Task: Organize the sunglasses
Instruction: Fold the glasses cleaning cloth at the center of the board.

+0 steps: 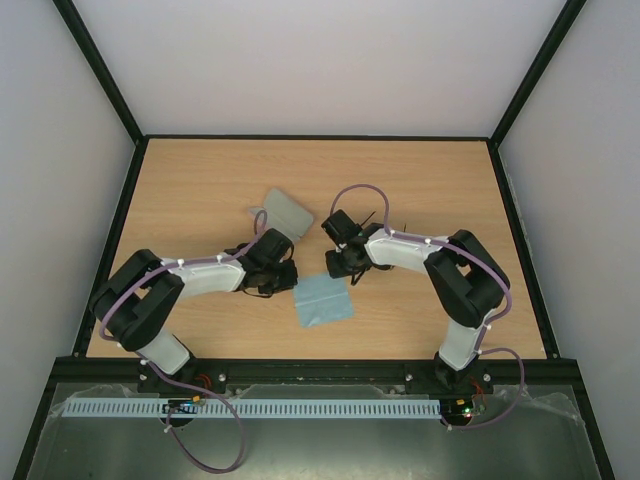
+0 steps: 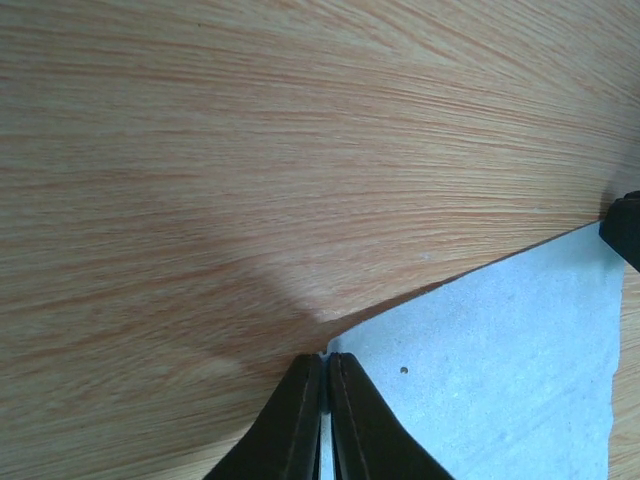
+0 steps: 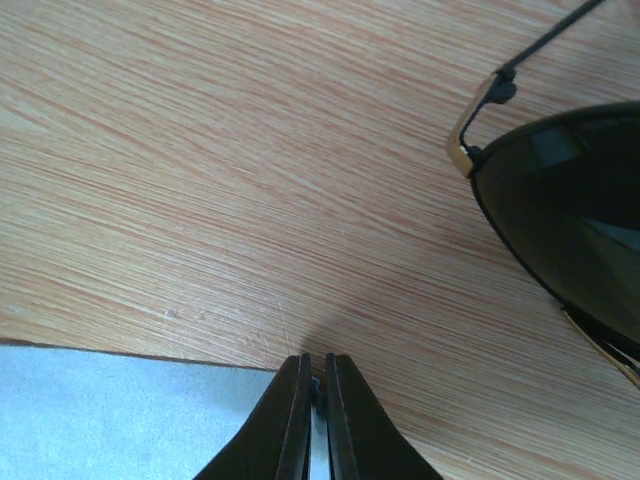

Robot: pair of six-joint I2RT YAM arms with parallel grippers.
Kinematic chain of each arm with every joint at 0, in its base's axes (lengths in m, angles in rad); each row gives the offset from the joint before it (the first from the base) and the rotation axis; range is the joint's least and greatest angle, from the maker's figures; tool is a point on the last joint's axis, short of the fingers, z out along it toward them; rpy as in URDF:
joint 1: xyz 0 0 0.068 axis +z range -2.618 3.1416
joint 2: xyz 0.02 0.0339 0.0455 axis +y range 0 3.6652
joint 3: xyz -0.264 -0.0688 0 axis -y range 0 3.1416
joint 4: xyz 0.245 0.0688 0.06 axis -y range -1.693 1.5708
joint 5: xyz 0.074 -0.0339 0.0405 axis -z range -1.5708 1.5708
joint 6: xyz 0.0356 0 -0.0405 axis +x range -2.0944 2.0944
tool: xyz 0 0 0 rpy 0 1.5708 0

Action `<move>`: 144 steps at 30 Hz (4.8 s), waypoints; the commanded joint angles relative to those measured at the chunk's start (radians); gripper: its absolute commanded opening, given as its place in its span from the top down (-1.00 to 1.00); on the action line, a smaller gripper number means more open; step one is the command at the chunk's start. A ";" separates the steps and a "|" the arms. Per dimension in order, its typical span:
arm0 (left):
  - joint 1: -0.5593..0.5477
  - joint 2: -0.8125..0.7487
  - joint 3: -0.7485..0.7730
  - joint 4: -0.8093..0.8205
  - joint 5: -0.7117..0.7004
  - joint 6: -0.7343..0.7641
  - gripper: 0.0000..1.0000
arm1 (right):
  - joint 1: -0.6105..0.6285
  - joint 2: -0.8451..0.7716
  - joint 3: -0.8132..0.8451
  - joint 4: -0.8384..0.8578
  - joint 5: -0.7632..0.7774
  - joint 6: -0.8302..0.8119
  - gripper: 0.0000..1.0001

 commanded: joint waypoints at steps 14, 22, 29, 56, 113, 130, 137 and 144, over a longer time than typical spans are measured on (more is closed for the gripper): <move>0.010 0.018 0.053 -0.065 -0.042 0.040 0.92 | 0.000 -0.048 -0.027 -0.041 0.011 0.001 0.97; 0.030 0.025 0.096 -0.082 -0.057 0.067 0.93 | -0.001 -0.066 -0.024 -0.024 0.039 -0.001 0.97; 0.030 0.019 0.104 -0.091 -0.061 0.074 0.94 | 0.000 -0.086 -0.021 -0.025 0.041 -0.007 0.97; 0.009 -0.088 0.020 -0.097 -0.069 0.049 0.94 | 0.034 -0.160 -0.106 0.005 0.037 -0.014 0.97; 0.061 -0.088 0.124 -0.155 -0.087 0.098 0.95 | 0.019 -0.166 -0.004 -0.059 0.067 -0.049 0.97; 0.036 -0.192 0.058 -0.171 -0.068 0.069 0.95 | 0.019 -0.263 -0.083 -0.067 0.045 -0.025 0.97; 0.019 -0.221 0.018 -0.166 -0.074 0.049 0.95 | 0.021 -0.290 -0.103 -0.066 0.011 -0.016 0.97; 0.008 -0.246 0.007 -0.171 -0.074 0.039 0.95 | 0.028 -0.314 -0.133 -0.069 0.002 -0.002 0.97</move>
